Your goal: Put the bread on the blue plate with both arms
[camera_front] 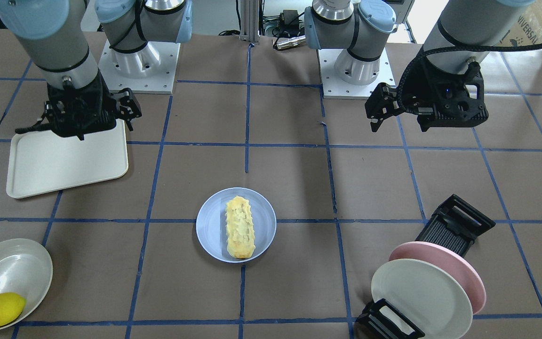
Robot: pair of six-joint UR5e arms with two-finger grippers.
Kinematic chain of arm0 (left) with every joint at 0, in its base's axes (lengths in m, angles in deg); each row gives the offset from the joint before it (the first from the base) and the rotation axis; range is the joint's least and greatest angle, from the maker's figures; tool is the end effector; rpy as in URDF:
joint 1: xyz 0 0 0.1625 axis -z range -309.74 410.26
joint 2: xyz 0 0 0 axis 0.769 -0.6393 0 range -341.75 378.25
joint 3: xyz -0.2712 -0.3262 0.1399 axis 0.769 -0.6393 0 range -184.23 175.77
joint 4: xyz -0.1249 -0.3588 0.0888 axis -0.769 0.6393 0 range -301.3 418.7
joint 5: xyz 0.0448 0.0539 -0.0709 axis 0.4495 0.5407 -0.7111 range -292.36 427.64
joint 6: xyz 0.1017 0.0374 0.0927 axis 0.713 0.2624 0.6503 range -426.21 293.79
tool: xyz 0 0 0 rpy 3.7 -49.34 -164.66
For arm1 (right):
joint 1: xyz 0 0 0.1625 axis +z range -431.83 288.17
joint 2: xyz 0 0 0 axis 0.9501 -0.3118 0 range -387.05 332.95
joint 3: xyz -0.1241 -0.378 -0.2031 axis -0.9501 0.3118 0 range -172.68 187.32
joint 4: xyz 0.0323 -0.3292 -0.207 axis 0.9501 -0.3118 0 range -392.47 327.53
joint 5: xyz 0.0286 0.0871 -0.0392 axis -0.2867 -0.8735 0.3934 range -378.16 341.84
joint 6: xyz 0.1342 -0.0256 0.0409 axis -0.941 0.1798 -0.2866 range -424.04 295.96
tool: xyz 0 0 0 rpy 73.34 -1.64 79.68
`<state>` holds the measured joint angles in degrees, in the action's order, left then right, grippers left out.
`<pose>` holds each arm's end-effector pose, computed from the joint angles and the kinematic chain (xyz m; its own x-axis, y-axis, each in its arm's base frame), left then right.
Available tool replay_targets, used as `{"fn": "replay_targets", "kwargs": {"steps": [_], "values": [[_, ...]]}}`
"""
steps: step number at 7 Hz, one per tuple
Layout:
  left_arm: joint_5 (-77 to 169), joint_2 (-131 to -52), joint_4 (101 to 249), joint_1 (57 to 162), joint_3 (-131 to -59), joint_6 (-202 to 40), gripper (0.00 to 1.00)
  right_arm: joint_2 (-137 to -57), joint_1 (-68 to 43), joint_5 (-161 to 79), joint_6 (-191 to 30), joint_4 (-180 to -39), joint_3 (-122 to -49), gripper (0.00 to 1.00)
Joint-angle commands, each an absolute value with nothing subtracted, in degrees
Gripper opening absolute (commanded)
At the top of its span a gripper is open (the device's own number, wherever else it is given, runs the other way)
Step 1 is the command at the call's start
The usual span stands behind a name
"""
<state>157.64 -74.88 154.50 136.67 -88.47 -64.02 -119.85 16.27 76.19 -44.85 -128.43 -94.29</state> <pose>-0.1028 -0.4898 0.4775 -0.9997 -0.0245 0.0020 -0.0243 0.9982 0.0553 0.1080 -0.4369 0.4055 -0.9522 -0.3005 0.0554 -0.2964 0.9524 0.0717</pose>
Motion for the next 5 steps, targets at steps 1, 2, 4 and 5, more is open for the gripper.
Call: {"fn": "replay_targets", "kwargs": {"steps": [1,2,4,5], "values": [[157.2,-74.9,154.5,136.7,-88.4,-64.0,1.0,-123.6,17.2,67.5,-45.4,-128.7,-95.4,0.98],[157.4,-74.9,154.5,136.7,-88.4,-64.1,1.0,-122.5,18.6,66.5,-46.0,-129.0,-93.6,0.99],[157.6,-74.9,154.5,136.7,-88.4,-64.1,1.0,-120.3,21.1,66.8,-46.0,-128.3,-89.9,0.99],[157.5,-74.9,154.5,136.7,-88.4,-64.1,1.0,-120.3,21.2,67.0,-45.7,-127.8,-89.9,0.99]]}}
